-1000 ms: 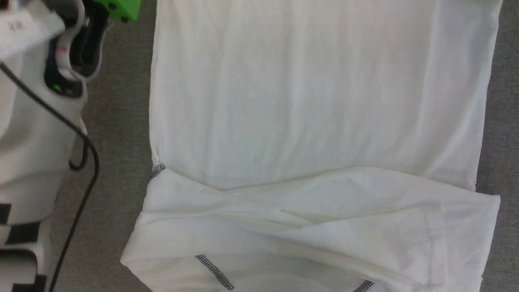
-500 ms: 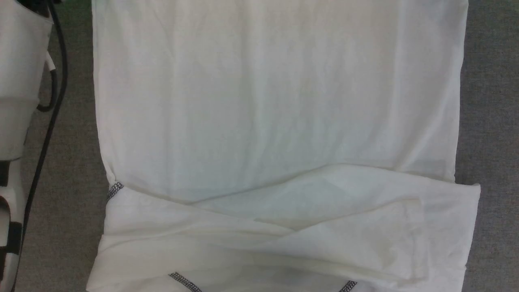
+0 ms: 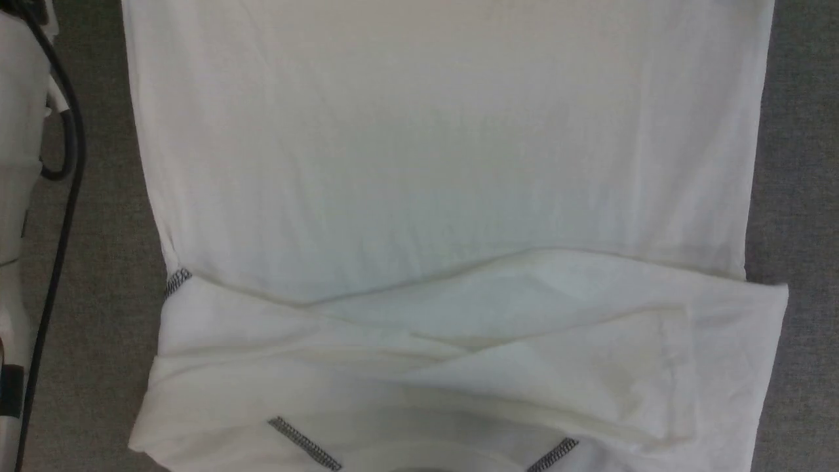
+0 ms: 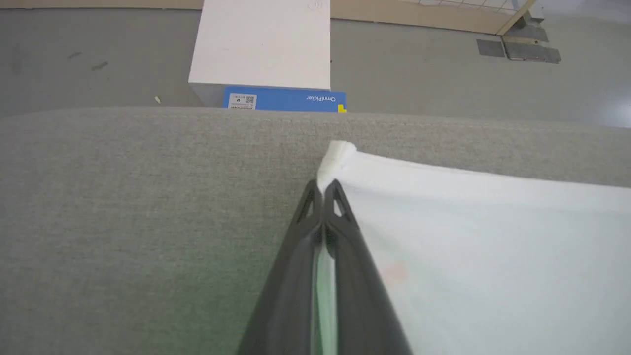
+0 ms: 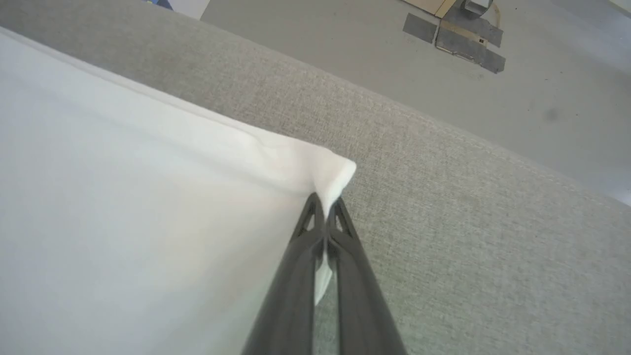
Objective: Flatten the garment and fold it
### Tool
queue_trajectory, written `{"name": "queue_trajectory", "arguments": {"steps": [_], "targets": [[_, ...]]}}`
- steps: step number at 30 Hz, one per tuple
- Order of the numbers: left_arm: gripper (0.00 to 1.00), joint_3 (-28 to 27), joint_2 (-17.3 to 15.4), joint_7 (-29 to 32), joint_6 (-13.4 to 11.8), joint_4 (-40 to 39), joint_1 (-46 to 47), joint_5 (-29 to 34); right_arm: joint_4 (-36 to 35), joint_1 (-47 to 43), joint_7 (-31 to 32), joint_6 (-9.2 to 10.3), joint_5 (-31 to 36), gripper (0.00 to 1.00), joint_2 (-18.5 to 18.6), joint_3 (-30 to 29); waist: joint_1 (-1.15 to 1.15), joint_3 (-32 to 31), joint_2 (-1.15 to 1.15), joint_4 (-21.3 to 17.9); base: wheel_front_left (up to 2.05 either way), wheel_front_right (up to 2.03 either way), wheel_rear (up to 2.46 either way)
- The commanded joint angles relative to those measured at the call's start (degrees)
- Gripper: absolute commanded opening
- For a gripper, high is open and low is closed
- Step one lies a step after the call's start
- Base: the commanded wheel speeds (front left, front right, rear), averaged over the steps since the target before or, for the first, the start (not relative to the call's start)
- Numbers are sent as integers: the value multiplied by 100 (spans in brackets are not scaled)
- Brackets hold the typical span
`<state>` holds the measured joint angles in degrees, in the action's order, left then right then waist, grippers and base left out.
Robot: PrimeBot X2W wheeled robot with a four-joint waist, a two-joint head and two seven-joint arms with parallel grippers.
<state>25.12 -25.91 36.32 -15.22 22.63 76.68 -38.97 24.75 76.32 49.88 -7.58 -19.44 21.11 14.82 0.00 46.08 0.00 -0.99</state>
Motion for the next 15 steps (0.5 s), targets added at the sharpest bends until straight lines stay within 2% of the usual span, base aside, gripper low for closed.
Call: {"name": "queue_trajectory", "arguments": {"steps": [1, 5, 7, 10, 15], "targets": [[0, -98, -79, -269, -60, 16, 82, 128, 31, 188, -179, 9, 96, 0, 24, -82, 0, -41, 0, 23, 0, 0, 0], [0, -253, -84, -1083, -81, 81, 353, 339, 97, 442, -697, 9, 251, 0, -48, -225, 0, -137, 0, 53, 0, 0, 0], [0, -284, -99, -1501, -14, 126, 497, 454, 152, 579, -997, 9, 351, 0, -87, -286, 0, -205, 0, 62, 0, 0, 0], [0, -303, -95, -1828, 55, 232, 601, 519, 264, 704, -1337, 9, 469, 0, -138, -356, 0, -305, 0, 70, 0, 0, 0], [0, -255, -57, -2369, 413, 444, 448, 483, 517, 635, -1793, 9, 428, 0, -274, -285, 0, -642, 0, 67, 0, 0, 0]]}}
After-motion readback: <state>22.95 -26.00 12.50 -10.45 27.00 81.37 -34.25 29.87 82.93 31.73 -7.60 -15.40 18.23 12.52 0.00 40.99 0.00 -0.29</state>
